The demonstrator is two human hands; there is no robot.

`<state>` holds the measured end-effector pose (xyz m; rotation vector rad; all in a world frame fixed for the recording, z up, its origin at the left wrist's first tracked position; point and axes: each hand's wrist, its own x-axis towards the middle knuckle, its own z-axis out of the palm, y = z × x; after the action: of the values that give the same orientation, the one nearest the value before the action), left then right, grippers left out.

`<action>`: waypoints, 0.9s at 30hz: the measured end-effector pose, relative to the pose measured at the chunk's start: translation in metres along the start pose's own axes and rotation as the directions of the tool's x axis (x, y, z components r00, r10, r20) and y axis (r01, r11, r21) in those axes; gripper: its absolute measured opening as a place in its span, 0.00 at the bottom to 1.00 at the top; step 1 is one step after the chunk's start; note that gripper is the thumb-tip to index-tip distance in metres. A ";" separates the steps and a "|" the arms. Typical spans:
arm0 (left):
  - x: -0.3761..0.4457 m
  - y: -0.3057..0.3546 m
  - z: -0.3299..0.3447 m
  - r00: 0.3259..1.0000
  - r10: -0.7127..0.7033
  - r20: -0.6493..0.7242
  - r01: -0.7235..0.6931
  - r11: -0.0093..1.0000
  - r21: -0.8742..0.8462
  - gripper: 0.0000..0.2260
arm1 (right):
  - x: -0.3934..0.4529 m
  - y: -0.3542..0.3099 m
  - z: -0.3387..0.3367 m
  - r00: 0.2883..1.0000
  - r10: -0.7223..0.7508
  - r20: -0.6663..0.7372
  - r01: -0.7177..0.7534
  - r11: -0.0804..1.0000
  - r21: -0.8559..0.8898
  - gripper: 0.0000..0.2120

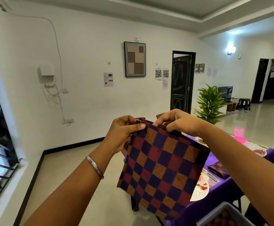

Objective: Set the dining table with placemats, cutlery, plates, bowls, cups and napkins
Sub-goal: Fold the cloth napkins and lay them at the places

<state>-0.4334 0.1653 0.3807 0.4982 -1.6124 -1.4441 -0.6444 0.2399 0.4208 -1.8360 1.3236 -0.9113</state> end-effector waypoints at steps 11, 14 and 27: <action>0.016 0.001 -0.050 0.913 -0.021 -0.407 -0.109 0.949 -0.294 0.10 | 0.005 0.023 -0.022 0.993 0.112 0.023 -0.096 0.926 -0.364 0.32; 0.018 -0.003 -0.068 0.905 -0.034 -0.424 -0.092 0.958 -0.273 0.13 | 0.010 0.029 -0.027 0.998 0.055 -0.025 -0.060 0.949 -0.308 0.29; 0.011 -0.011 -0.097 0.895 -0.042 -0.444 -0.074 0.968 -0.240 0.05 | 0.043 0.037 -0.026 0.782 -0.189 -0.593 0.317 0.941 0.118 0.12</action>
<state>-0.3633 0.0978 0.3676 0.6145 -1.0495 -1.3743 -0.6741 0.1863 0.4094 -1.6510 1.2561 -1.7982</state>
